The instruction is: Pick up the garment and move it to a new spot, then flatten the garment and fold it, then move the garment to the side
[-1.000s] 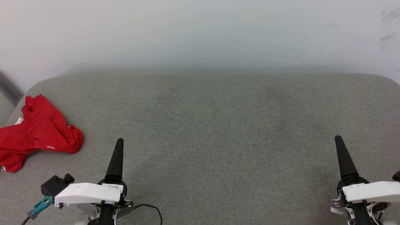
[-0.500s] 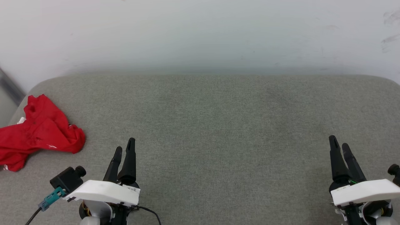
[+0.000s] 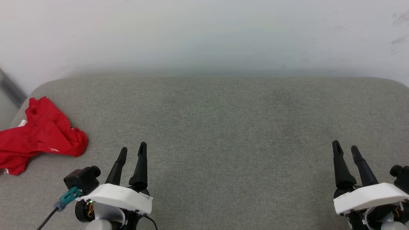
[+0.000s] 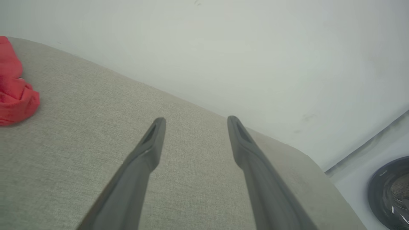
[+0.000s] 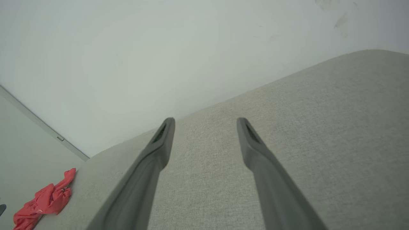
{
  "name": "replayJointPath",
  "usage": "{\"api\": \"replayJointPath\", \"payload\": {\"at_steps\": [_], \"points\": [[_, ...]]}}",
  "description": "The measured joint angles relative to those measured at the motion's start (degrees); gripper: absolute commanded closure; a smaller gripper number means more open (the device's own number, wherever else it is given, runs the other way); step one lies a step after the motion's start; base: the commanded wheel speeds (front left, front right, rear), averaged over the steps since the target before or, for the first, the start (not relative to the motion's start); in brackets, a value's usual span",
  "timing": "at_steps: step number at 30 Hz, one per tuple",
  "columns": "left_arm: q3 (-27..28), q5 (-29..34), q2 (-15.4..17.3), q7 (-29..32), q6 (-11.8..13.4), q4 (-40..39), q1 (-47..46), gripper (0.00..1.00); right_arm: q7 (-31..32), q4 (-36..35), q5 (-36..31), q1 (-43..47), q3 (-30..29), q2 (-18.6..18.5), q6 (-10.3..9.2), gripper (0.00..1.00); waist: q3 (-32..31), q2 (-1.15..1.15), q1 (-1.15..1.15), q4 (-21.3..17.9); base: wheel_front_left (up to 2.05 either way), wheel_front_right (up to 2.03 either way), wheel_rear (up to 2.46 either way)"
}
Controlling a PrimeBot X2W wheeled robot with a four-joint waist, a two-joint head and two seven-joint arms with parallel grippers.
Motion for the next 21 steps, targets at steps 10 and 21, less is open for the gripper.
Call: {"api": "replayJointPath", "payload": {"at_steps": [10, 21], "points": [[-1.64, 6.59, 0.98, -1.60, 1.41, 0.16, -0.81, 0.00, 0.15, -0.33, -7.05, 0.18, -0.22, 0.00, 0.00, 0.00, -0.02, 0.00, 0.00, 0.29, 0.00, 0.00, 0.00], [-3.33, 12.71, 1.56, -3.27, 1.78, 0.67, -0.91, 0.00, 0.16, -0.93, -14.72, 0.29, -0.53, 0.00, 0.00, 0.00, -0.17, 0.00, 0.00, 0.56, 0.00, 0.00, 0.00]]}}
